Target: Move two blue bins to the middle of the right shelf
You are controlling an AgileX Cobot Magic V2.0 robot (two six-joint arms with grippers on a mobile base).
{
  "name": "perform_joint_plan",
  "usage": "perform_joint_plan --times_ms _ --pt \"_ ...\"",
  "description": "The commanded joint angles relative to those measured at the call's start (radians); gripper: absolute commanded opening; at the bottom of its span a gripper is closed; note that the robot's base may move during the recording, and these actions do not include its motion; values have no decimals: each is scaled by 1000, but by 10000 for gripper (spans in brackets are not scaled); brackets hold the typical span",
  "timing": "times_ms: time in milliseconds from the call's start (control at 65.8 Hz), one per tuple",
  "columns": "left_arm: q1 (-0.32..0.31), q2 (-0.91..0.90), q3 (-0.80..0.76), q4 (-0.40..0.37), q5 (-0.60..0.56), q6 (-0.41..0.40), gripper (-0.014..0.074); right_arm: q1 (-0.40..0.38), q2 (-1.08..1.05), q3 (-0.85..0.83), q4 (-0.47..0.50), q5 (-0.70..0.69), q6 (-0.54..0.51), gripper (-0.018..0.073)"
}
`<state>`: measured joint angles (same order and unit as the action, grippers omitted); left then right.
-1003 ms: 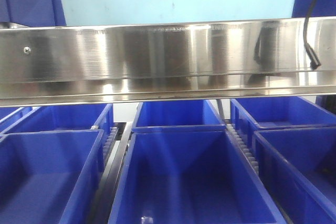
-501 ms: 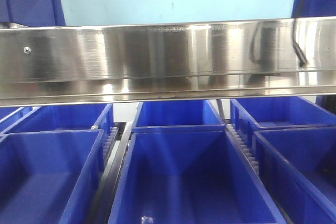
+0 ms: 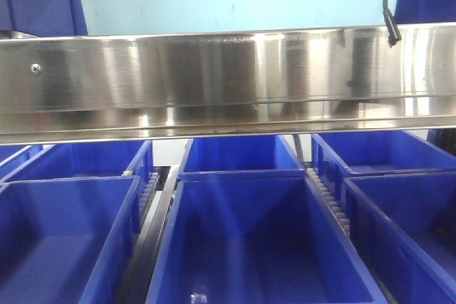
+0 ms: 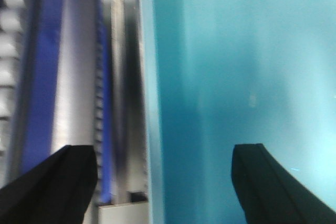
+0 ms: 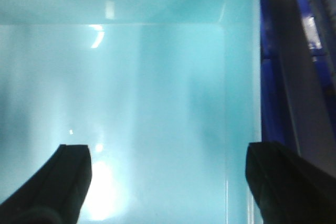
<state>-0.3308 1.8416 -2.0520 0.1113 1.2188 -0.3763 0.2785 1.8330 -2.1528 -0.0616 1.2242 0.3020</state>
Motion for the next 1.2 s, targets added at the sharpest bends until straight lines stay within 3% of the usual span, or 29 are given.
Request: perform_joint_plan --times_ms 0,91,213,486,745,1185 --pt "47 -13 -7 -111 2 13 430 -20 -20 -8 -27 -3 -18 475" --pt "69 -13 -7 -150 2 22 414 -40 -33 -8 -61 -3 -22 475" --pt "69 -13 -7 -154 2 32 399 -70 -61 14 5 -3 -50 475" --pt "64 -13 -5 -152 2 34 400 -89 -150 260 32 -3 -59 475" --pt "53 -13 54 -158 2 36 400 -89 -154 377 89 -3 -59 475" --pt "61 -65 174 -175 2 81 400 -89 -152 386 128 -3 -73 475"
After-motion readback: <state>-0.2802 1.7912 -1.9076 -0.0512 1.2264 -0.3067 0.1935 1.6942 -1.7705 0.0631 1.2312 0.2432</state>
